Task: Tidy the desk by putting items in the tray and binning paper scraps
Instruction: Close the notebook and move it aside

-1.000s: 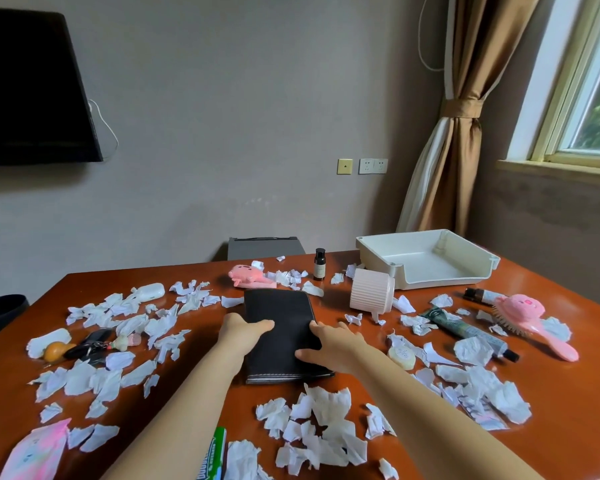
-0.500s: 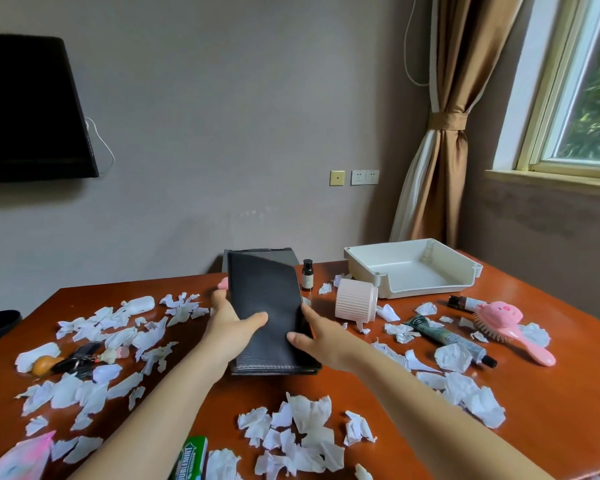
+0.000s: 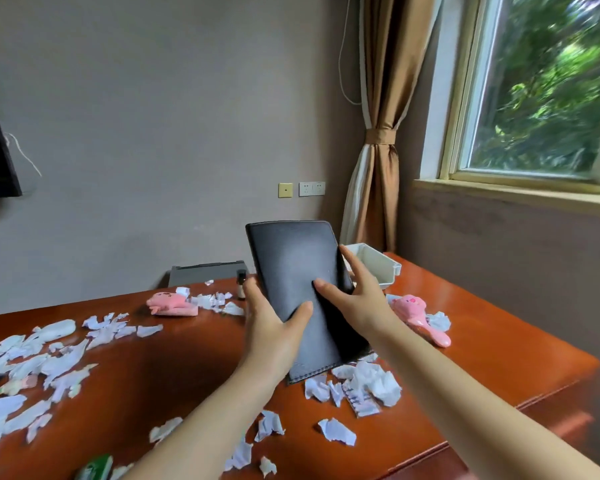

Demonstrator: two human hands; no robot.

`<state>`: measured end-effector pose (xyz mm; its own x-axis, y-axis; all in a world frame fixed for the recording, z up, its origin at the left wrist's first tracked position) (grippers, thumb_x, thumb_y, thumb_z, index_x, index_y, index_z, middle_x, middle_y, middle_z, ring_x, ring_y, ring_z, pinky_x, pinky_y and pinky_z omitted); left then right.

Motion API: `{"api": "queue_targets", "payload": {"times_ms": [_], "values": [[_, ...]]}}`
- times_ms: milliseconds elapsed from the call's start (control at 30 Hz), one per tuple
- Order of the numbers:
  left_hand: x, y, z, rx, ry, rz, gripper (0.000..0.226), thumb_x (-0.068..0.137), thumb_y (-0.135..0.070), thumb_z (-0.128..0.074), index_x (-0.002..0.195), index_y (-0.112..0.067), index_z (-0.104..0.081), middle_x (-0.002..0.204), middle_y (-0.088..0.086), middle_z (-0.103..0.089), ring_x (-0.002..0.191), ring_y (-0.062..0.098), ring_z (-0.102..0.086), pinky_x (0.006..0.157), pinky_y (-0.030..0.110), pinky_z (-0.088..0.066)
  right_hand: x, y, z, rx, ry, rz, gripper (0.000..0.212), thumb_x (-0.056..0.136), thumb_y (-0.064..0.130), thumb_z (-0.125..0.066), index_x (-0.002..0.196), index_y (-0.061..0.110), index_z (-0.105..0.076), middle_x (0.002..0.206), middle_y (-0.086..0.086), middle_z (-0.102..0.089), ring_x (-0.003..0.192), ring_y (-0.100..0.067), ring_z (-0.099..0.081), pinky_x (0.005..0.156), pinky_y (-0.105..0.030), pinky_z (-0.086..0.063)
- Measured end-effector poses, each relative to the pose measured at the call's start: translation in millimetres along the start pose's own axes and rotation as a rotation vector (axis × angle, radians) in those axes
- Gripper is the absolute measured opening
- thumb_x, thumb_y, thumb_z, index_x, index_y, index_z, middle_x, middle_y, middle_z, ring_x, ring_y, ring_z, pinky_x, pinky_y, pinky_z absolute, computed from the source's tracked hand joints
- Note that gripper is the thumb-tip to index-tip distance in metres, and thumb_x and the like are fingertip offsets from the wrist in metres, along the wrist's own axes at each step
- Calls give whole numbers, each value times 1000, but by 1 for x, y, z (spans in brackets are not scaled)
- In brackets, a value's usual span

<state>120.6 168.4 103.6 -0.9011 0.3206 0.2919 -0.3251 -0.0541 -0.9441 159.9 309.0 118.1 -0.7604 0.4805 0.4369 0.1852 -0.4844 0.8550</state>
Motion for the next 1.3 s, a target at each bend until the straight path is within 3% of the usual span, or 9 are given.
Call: {"api": "queue_targets", "payload": {"times_ms": [133,267,367,500,700,900,1067,1167,1300], "values": [[-12,1,-59,27,123,29,74,86,-30,-65,139,-25,-14,137,-4,-42,117,20,-49,96,37,-45,-5,-17,62,-98,-179,44,60,85,16,-68,139,18,-43,125,15,-47,120,1,-41,94,-8,-29],[-17,-2,-114,161,234,5,97,83,-33,-69,146,-33,4,155,-3,-22,137,24,-36,104,39,-41,-2,-42,121,-205,-243,5,55,86,17,-65,138,20,-47,135,6,-54,124,-6,-45,98,-18,-31],[-16,-2,-148,377,216,-193,102,81,-42,-69,147,-34,8,159,-6,-2,145,21,-19,111,41,-34,0,-64,159,-226,-261,-61,53,88,13,-63,138,19,-47,135,4,-54,124,-7,-46,98,-18,-30],[-19,15,-206,763,427,-459,90,84,-59,-52,148,-37,8,158,-6,19,147,21,12,119,45,-6,-2,-104,208,-280,-270,-169,53,88,14,-63,138,20,-46,138,3,-52,130,-13,-44,103,-23,-30],[-20,38,-283,1016,692,-758,84,85,-67,-39,151,-31,1,160,0,11,147,22,15,116,47,9,-17,-167,264,-342,-309,-341,54,87,15,-65,138,18,-47,139,0,-52,132,-20,-44,107,-29,-31],[-14,57,-338,1050,828,-734,86,85,-72,-32,151,-28,2,160,3,9,148,21,11,116,48,6,-13,-211,294,-386,-346,-459,48,88,21,-64,134,20,-51,130,-1,-59,126,-21,-50,105,-34,-37],[-6,61,-370,1100,898,-672,112,52,-78,12,151,-25,4,161,5,6,148,25,7,117,47,3,7,-239,307,-536,-284,-531,36,88,32,-60,123,23,-60,116,-1,-65,113,-24,-59,95,-36,-47],[2,63,-380,1122,916,-644,119,46,-77,18,151,-22,6,160,8,7,148,27,7,118,46,2,24,-253,310,-604,-281,-568,43,87,36,-61,128,22,-56,125,0,-62,119,-22,-55,97,-36,-45],[18,67,-392,1150,933,-601,122,44,-78,18,151,-19,8,160,10,9,147,28,9,118,45,3,47,-266,310,-684,-254,-554,29,87,40,-57,111,26,-65,106,4,-66,105,-20,-59,80,-30,-46]]}}
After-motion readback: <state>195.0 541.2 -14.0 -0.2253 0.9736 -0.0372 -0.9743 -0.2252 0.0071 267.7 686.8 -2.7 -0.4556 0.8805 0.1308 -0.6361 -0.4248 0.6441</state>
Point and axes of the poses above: each hand's wrist, its own x-axis towards the middle knuckle, its own z-axis out of the back of the hand, y = z × x, the point moved 3 cm from there along x, towards the middle knuckle
